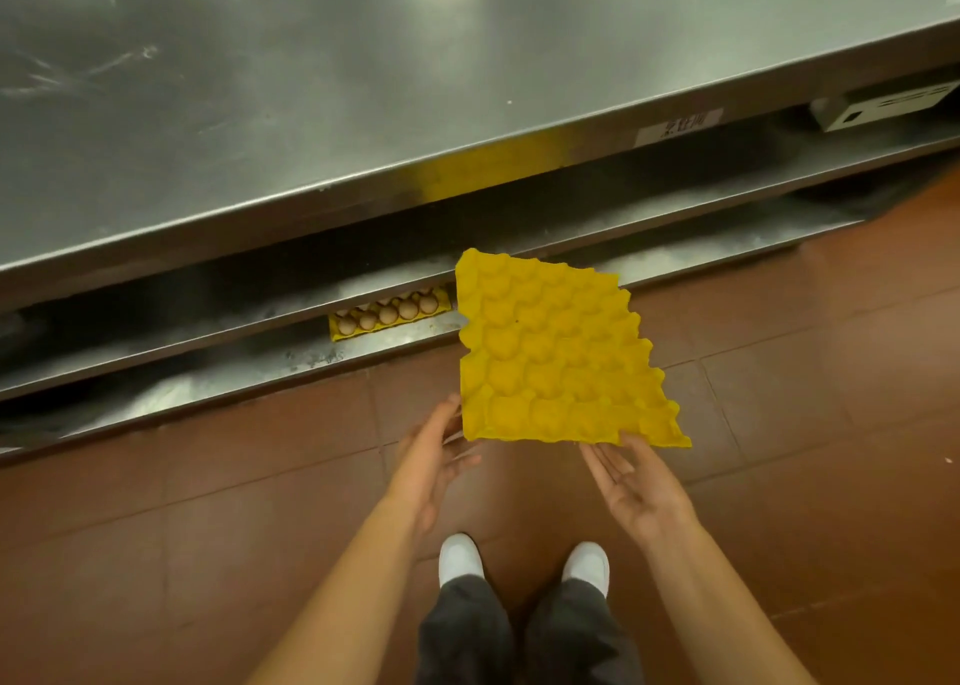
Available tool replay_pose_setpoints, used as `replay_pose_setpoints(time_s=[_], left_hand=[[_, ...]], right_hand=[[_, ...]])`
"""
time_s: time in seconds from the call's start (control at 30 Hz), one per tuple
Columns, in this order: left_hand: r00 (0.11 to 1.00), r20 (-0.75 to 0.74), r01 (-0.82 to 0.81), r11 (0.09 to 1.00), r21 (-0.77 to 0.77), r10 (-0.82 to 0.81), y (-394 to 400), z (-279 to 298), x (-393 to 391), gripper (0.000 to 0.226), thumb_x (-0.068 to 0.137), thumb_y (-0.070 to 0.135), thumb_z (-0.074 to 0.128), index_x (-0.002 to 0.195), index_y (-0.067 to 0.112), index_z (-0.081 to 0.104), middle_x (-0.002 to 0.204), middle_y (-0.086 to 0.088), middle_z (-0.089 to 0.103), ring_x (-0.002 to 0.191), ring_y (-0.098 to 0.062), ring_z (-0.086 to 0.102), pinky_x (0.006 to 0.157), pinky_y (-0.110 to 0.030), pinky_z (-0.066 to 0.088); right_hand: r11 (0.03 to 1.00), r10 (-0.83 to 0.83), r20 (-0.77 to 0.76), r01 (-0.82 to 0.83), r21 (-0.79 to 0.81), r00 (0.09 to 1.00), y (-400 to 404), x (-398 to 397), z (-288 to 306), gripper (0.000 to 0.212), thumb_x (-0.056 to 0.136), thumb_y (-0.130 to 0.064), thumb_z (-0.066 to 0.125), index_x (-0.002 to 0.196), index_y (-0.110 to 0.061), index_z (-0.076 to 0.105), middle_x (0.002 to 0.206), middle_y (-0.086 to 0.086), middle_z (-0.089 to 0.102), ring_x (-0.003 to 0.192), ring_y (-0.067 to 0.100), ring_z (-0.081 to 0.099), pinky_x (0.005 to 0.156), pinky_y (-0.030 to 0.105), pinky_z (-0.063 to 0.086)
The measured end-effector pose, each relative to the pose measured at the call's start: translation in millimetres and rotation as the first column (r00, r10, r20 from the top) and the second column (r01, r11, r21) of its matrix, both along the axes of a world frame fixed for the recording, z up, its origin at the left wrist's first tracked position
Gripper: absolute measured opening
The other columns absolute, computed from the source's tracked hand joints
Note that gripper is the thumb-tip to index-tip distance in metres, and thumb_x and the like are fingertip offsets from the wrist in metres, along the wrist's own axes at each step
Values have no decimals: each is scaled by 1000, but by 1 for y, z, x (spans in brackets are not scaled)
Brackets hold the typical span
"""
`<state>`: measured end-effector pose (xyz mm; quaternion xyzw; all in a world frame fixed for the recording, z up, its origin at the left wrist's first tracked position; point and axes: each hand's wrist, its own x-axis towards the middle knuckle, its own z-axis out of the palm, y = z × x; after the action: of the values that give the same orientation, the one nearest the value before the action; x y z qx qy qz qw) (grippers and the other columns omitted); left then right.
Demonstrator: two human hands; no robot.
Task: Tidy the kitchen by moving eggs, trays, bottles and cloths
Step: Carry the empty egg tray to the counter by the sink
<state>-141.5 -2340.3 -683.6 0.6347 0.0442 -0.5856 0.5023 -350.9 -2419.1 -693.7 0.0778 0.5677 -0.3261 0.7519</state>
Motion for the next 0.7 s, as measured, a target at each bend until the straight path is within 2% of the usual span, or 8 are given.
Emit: replay_pose_setpoints(time_s=[0.13, 0.23, 0.4, 0.53, 0.63, 0.7], left_hand=[[999, 40, 8, 999, 31, -9, 3, -45, -7, 25, 94, 32, 66, 112, 14, 68, 109, -6, 77, 97, -20, 74, 81, -37, 56], [998, 52, 36, 998, 48, -38, -1, -79, -11, 20, 92, 28, 70, 103, 11, 66, 107, -13, 75, 89, -19, 72, 73, -33, 58], [985, 138, 91, 993, 70, -100, -17, -142, -9, 38, 89, 28, 74, 120, 9, 64, 114, -14, 73, 91, -21, 71, 66, -30, 58], [980, 170, 89, 994, 70, -100, -37, -189, 0, 35, 89, 24, 75, 118, 8, 63, 116, -18, 71, 86, -20, 69, 63, -29, 57], [976, 191, 90, 994, 64, -101, -55, -220, 7, 34, 88, 24, 75, 117, 10, 63, 111, -16, 73, 81, -18, 69, 65, -31, 57], [975, 204, 75, 996, 47, -83, -66, -237, 13, 32, 88, 23, 75, 116, 10, 63, 104, -12, 74, 76, -15, 70, 66, -33, 58]], right_hand=[[999, 32, -52, -34, -21, 998, -4, -7, -45, 14, 102, -10, 49, 111, -9, 59, 119, 23, 62, 121, 34, 57, 70, 39, 61], [995, 82, -88, -87, -58, 993, -9, -11, -76, 12, 102, -10, 50, 110, -11, 58, 117, 21, 64, 119, 32, 59, 70, 37, 61], [981, 130, -109, -144, -132, 986, -33, -7, -130, 13, 103, -10, 49, 110, -12, 59, 123, 22, 63, 120, 34, 59, 76, 35, 61], [969, 149, -116, -169, -181, 982, -55, 0, -165, 14, 102, -9, 50, 113, -14, 57, 122, 21, 64, 118, 34, 61, 83, 38, 60], [967, 148, -106, -167, -194, 983, -74, 6, -195, 15, 101, -8, 50, 114, -13, 57, 122, 22, 63, 116, 34, 61, 79, 37, 61], [967, 138, -89, -154, -202, 986, -85, 12, -215, 25, 101, -7, 51, 125, -9, 53, 120, 23, 63, 114, 33, 62, 74, 37, 62]])
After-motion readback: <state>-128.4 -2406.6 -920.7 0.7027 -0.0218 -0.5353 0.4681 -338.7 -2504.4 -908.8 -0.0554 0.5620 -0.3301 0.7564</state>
